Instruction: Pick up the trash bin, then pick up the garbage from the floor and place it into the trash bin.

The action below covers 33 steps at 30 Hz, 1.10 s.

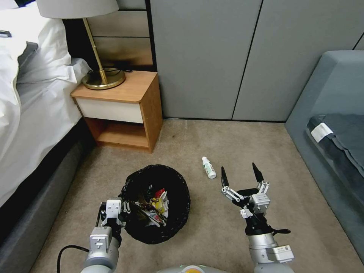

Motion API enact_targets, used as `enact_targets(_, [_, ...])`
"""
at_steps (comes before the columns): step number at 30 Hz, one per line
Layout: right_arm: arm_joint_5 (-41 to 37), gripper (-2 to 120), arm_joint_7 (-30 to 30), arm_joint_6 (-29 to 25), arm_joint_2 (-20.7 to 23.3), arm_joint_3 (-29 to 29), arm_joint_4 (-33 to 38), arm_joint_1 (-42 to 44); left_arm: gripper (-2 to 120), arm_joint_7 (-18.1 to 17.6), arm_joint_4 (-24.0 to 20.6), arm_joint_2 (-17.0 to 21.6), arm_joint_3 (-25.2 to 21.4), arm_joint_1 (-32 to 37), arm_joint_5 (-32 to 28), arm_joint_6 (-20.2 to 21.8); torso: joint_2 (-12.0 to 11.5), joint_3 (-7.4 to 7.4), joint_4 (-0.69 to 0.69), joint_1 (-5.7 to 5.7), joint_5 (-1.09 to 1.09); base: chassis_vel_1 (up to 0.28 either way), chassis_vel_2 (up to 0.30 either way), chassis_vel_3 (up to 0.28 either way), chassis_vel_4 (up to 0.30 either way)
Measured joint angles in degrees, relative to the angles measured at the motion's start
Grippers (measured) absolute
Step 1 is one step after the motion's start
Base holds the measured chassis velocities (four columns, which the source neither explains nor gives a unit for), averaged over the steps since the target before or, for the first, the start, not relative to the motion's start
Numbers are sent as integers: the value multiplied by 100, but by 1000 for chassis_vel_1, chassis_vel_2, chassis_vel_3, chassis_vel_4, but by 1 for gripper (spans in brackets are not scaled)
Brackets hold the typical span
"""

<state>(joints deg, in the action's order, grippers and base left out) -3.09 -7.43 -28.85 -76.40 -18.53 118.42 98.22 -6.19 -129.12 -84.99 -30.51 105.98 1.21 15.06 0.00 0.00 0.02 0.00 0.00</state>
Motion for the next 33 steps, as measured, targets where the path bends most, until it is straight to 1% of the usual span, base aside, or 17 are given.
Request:
enact_targets(2, [0, 100, 16, -5, -2, -5, 3, -1, 1, -5, 0, 2, -1, -1, -9, -1, 0, 0, -2, 0, 0, 0, 0, 0, 0])
enact_targets(24, [84, 100, 81, 44, -21, -33, -12, 13, 1, -19, 6, 26, -20, -26, -19, -15, 0, 0, -2, -1, 0, -5, 4, 2, -4])
enact_targets(31, [88, 100, 81, 69, -11, -30, -12, -5, 1, -38, -18, 37, -47, 8, -23, -32, 0, 1, -1, 0, 1, -125, 119, 125, -128])
enact_targets(33, [97, 100, 84, 69, -15, -21, -12, 2, 1, -41, -28, 37, -49, 14, -23, -38, 0, 0, -2, 0, -2, -140, 155, 163, -153])
